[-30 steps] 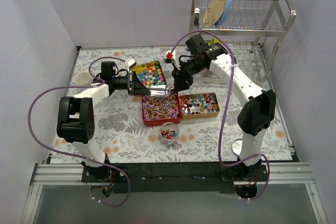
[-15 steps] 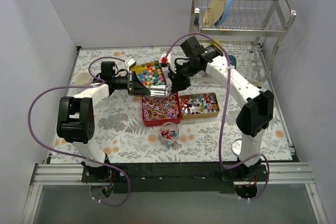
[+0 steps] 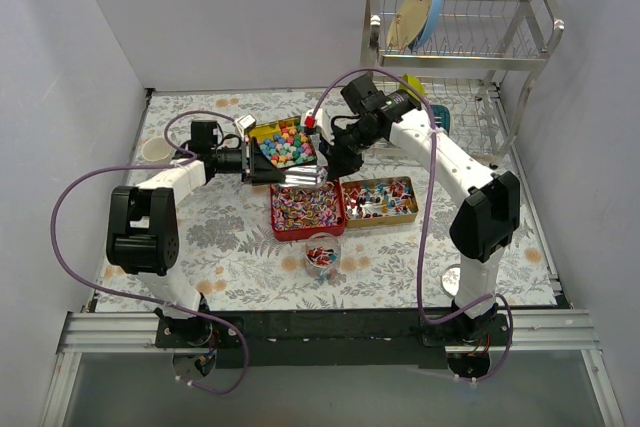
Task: Pack the candies
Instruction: Adjust the spatula, then move the storage box to the center of the board.
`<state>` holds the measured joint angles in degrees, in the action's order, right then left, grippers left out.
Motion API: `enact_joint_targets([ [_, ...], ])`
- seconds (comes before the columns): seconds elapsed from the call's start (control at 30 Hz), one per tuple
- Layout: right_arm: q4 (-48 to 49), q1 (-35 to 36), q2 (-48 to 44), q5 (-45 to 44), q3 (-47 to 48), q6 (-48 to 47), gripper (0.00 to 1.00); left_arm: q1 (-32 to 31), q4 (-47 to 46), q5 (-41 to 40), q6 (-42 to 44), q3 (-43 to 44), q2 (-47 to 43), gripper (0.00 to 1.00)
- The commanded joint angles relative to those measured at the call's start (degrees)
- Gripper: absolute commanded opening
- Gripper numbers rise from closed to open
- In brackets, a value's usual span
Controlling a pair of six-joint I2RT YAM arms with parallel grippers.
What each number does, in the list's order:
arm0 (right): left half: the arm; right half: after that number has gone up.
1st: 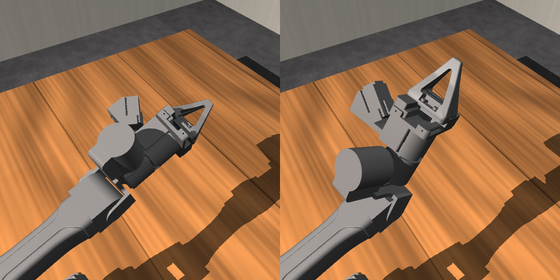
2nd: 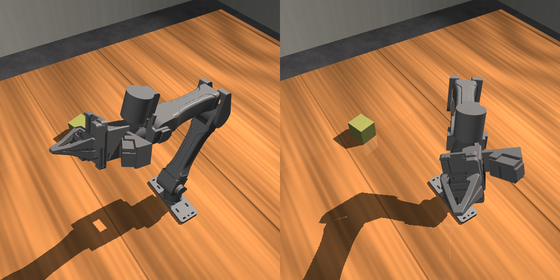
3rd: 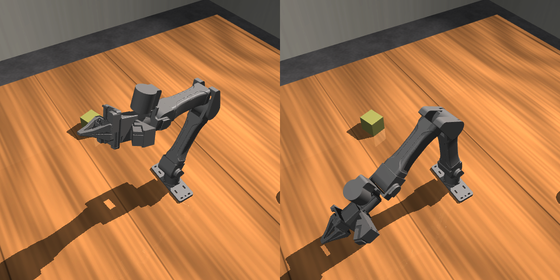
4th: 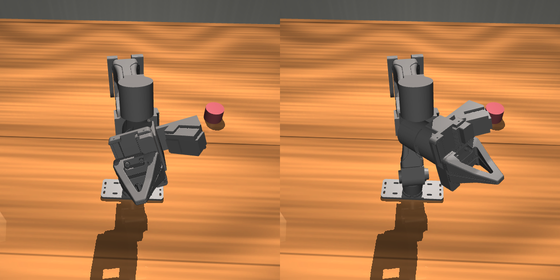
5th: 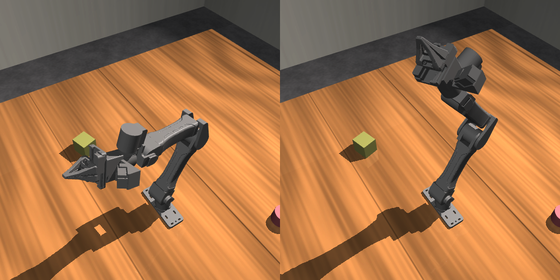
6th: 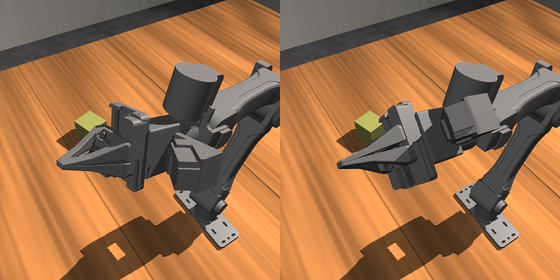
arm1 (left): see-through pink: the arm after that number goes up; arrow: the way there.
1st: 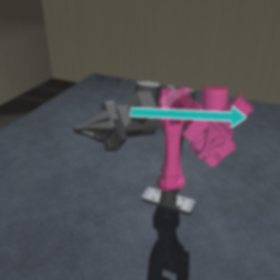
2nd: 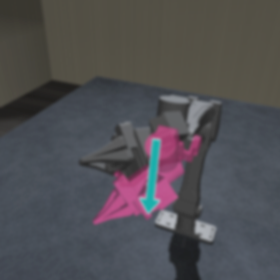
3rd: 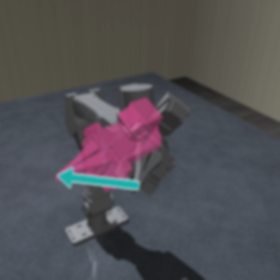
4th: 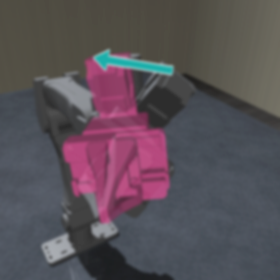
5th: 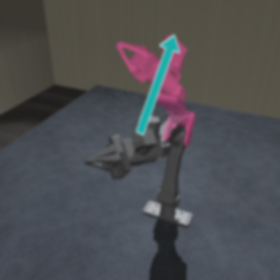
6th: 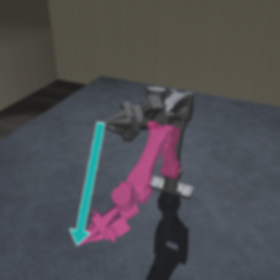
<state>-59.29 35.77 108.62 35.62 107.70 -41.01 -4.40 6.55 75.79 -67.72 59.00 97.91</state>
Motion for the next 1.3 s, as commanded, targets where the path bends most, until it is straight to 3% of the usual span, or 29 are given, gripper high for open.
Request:
enact_joint_targets([
  [0.0,-2.1,-1.1,-4.5,-6.8,0.1,-3.0,0.01,4.3,16.9,-14.6,8.9,4.3,-4.0,0.30],
  [0.03,-2.5,-1.5,-5.3,-7.6,-0.1,-3.4,0.01,4.3,19.4,-22.3,12.7,4.6,-4.0,0.32],
  [0.1,-3.8,-3.0,-6.0,-9.3,-0.6,-4.4,0.01,6.2,25.1,-28.3,14.8,5.1,-2.7,0.29],
  [0.17,-4.3,-3.8,-7.5,-11.6,-1.4,-4.9,0.01,6.4,26.6,-34.4,15.1,4.4,-1.5,0.11],
  [0.23,-4.6,-4.4,-8.9,-13.3,-3.4,-6.5,0.01,6.4,26.5,-36.1,14.7,3.0,-0.7,0.00],
  [0.47,-3.0,-4.6,-15.9,-23.2,-8.7,-8.6,0.01,5.2,23.3,-37.4,13.5,5.5,6.0,0.00],
  [0.93,-2.7,-5.1,-21.2,-30.6,-16.2,-10.8,0.01,-14.5,21.8,-36.8,14.4,12.6,12.4,0.00],
  [1.1,-5.6,-5.3,-19.9,-32.9,-16.6,-13.8,0.01,-17.1,22.1,-37.9,13.8,15.4,14.3,0.00],
  [1.27,-12.9,-4.4,-11.9,-40.0,-8.6,-22.2,0.01,-15.7,24.8,-43.5,13.2,14.1,11.4,0.02],
])
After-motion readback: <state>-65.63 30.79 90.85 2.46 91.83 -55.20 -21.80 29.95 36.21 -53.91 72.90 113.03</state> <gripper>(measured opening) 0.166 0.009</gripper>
